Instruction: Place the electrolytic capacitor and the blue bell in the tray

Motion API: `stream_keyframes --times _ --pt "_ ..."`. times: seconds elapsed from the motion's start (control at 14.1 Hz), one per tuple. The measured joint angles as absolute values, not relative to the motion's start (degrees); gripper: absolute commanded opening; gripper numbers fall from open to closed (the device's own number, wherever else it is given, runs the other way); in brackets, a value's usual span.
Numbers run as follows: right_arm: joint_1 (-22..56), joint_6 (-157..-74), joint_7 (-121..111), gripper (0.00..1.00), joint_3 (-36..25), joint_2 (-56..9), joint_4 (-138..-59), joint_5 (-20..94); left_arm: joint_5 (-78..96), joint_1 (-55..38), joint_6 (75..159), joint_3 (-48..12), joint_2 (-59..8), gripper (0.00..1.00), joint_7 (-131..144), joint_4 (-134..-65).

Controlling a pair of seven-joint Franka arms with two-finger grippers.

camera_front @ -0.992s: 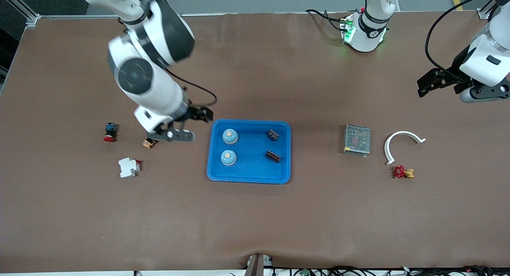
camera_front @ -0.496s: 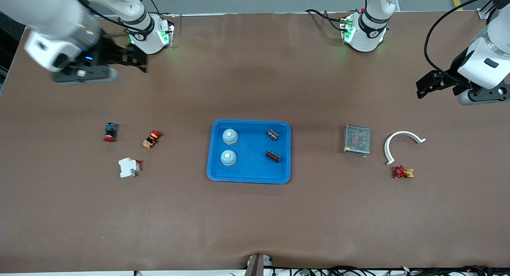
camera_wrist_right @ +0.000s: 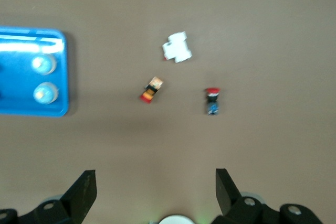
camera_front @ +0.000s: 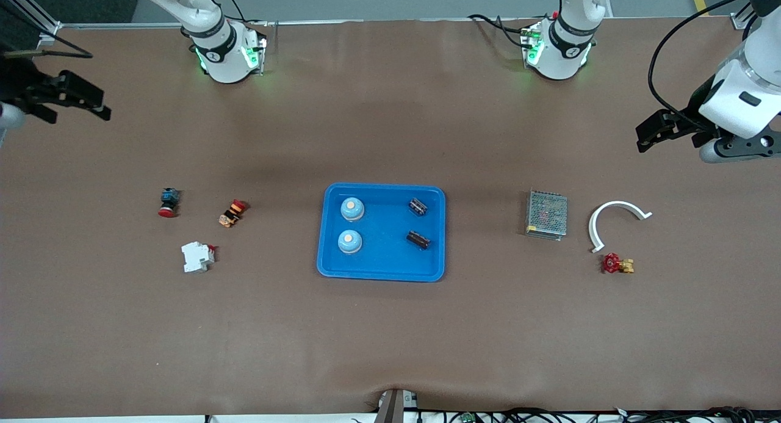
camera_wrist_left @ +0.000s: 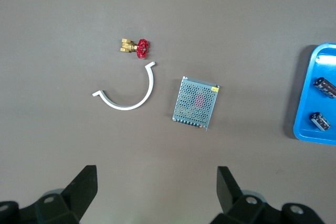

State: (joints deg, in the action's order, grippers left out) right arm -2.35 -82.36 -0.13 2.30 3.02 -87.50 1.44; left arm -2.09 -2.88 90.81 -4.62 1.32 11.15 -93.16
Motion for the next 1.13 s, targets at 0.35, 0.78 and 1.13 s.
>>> stream_keyframes --times 0.35,0.78,1.13 --pt "-3.01 -88.48 -0.11 1.00 2.41 1.82 -87.78 -0.85 -2.09 -2.92 90.82 -4.62 1.27 1.00 11.15 -93.16" --pt "-5.04 -89.06 -0.17 1.00 2.59 0.10 -88.53 -0.83 -2.09 -2.97 90.86 -4.63 0.62 1.00 11.10 -93.17" --pt "-5.04 -88.81 -0.17 1.00 2.72 6.49 -94.25 -0.83 -2.09 -2.71 90.95 -4.44 0.60 1.00 10.00 -91.76"
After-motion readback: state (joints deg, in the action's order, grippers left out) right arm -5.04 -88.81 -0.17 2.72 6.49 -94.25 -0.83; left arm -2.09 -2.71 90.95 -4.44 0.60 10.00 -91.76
